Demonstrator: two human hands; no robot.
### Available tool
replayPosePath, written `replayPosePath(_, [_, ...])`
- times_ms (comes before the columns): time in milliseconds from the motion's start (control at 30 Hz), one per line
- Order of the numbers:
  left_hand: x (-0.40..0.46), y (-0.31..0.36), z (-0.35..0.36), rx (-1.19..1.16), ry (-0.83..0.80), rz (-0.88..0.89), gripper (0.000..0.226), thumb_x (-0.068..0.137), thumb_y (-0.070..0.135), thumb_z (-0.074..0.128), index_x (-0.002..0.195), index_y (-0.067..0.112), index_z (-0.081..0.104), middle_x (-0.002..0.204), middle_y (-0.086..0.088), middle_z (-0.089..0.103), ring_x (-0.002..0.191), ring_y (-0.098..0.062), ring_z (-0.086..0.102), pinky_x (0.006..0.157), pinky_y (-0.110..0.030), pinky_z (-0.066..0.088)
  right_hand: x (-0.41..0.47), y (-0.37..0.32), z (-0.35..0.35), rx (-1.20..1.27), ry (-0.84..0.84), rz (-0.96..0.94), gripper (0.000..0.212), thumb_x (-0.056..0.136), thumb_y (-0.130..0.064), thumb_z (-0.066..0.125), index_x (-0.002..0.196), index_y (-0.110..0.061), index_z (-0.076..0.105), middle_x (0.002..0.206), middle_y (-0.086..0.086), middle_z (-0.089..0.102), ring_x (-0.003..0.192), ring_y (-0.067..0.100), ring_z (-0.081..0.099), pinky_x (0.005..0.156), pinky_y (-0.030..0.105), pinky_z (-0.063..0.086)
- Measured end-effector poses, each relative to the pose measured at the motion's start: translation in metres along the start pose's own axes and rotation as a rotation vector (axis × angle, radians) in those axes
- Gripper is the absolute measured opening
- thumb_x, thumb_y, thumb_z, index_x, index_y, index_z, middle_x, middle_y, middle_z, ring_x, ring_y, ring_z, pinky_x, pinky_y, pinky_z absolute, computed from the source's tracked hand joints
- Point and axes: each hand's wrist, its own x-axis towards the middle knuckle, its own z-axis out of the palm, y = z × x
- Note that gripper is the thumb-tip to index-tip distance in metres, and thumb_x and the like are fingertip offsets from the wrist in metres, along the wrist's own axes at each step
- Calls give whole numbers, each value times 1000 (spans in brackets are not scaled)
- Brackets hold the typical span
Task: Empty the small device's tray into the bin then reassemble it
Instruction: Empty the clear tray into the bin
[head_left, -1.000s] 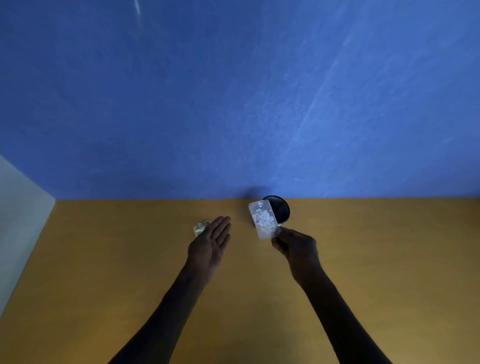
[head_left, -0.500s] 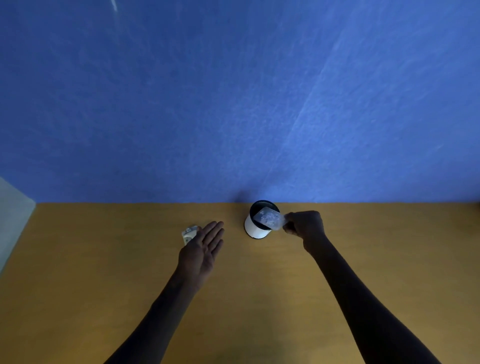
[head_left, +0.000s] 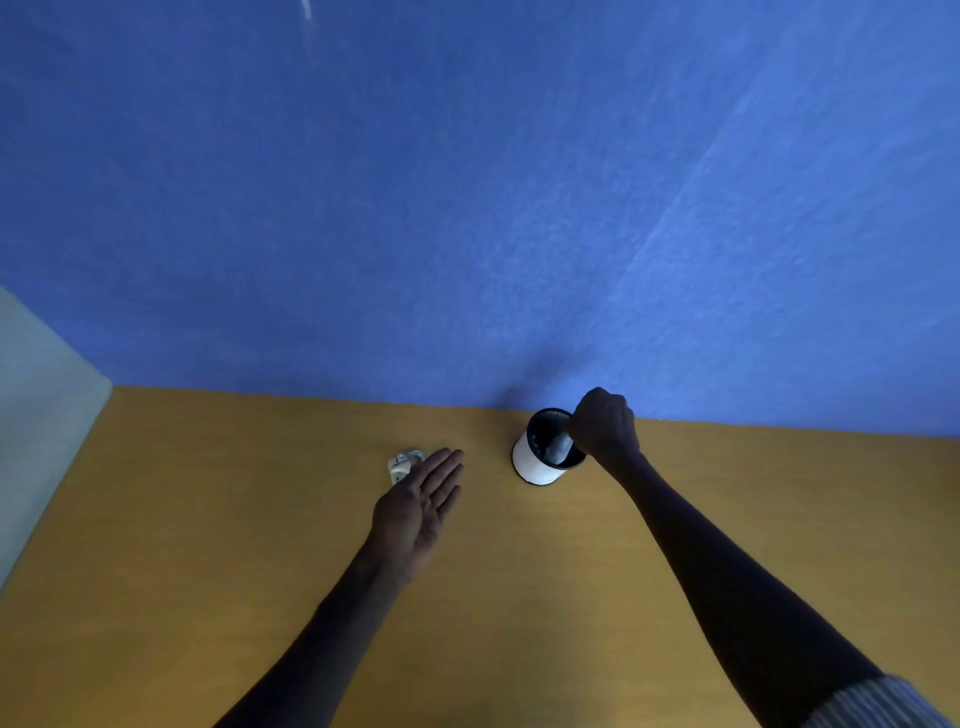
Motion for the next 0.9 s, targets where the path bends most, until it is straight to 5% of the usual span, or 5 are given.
replayPosePath(567, [-1,-7,1,-22,-18,-45,46,106,33,30,133,2,52,136,-13,60,130,-23,52,105,-34,40,-16,-28,-9,-193,121,-128,19,88,7,43,75,-5,46,64,9,48,61,24,50,42,25,23])
replayPosePath(900, [1,-12,7,-16,-33,-62,46,105,34,31,129,4,55,137,-13,60,130,-22,52,104,-33,41,-27,-15,-24,-1,175,-42,37,73,12,48,54,-13,27,48,1,34,42,13,28,42,24,22])
